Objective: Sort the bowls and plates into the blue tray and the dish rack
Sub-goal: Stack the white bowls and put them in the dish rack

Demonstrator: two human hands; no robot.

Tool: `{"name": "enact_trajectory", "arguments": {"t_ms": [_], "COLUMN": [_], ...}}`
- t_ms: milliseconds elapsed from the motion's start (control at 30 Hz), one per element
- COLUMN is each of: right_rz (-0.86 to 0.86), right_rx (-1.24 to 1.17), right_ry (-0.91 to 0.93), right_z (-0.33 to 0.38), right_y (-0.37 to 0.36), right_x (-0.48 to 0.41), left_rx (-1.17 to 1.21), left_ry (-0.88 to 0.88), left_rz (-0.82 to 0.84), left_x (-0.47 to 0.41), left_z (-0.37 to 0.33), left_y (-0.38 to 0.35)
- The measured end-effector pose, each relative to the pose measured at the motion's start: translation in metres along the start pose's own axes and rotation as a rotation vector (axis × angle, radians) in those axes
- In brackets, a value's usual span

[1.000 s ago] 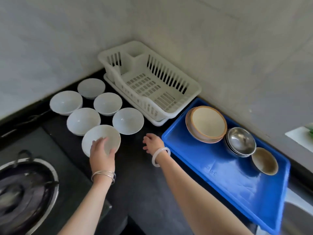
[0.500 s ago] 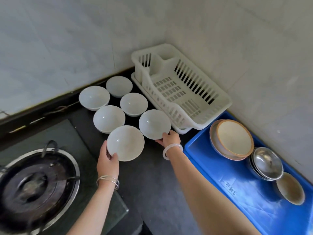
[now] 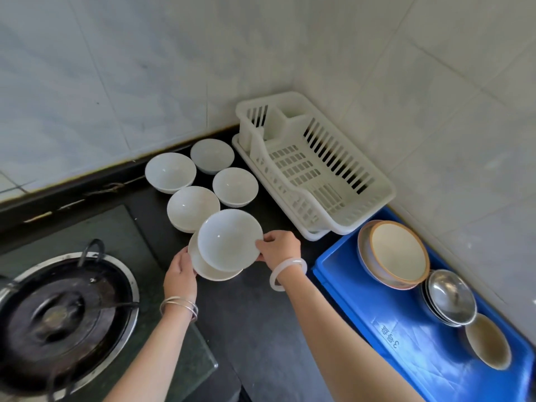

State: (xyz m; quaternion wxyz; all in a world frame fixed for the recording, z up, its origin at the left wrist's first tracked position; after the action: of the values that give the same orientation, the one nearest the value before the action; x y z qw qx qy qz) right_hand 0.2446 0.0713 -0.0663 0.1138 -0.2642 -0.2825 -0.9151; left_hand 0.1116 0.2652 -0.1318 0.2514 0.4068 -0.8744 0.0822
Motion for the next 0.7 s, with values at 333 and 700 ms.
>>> {"name": "enact_trajectory", "arguments": {"t_ms": [333,700], "right_rz": [0.009,0.246], "right_rx": [0.259,-0.082], "right_ry": [-0.006,-0.205], "right_z": [0.006,-0.029], "right_y": [-0.020,-0.045], "right_x": [0.002,-0.006], "left_rx": [-0.015,0.121], "left_ry": [-0.004,0.116], "left_rz": [0.039,0.034], "left_x": [-0.009,-0.013], "left_z": [-0.002,0.006], "left_y": [-0.001,-0.003]}}
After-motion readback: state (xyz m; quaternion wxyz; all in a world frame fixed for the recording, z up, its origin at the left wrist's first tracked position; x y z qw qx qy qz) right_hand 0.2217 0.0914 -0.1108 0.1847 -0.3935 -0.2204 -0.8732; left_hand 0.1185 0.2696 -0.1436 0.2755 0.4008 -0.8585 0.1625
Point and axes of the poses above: each hand's wrist, its own x-axis away from the middle knuckle, its own y-axis out of the back of the hand, z = x × y, the point moved 9 cm from there along -x, towards the middle knuckle
